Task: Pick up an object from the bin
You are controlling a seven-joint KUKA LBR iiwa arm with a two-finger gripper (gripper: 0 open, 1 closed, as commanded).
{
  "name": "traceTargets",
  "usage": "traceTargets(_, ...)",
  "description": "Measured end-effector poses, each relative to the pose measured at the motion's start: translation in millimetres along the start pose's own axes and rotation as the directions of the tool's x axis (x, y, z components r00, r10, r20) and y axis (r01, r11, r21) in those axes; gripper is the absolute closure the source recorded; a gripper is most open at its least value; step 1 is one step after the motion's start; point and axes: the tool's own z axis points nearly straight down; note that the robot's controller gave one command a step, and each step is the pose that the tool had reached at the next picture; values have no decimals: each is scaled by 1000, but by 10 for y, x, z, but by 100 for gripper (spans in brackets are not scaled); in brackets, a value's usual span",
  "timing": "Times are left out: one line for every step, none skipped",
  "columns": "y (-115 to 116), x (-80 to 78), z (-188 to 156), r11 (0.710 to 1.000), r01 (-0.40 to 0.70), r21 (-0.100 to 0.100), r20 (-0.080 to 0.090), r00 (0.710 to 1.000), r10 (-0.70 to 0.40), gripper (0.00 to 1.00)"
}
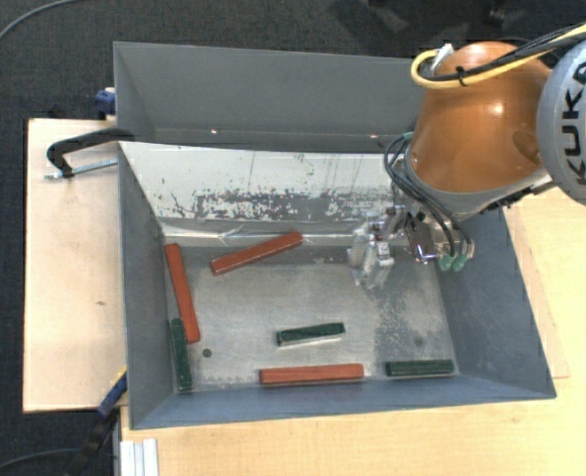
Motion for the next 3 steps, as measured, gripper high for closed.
traceTargets(4,13,45,1000,1,-1,-9,1000,-1,0)
traceTargets(396,50,1731,994,109,-4,-21,994,-109,0)
traceTargets(384,31,1688,994,106,-3,-13,994,-106,100)
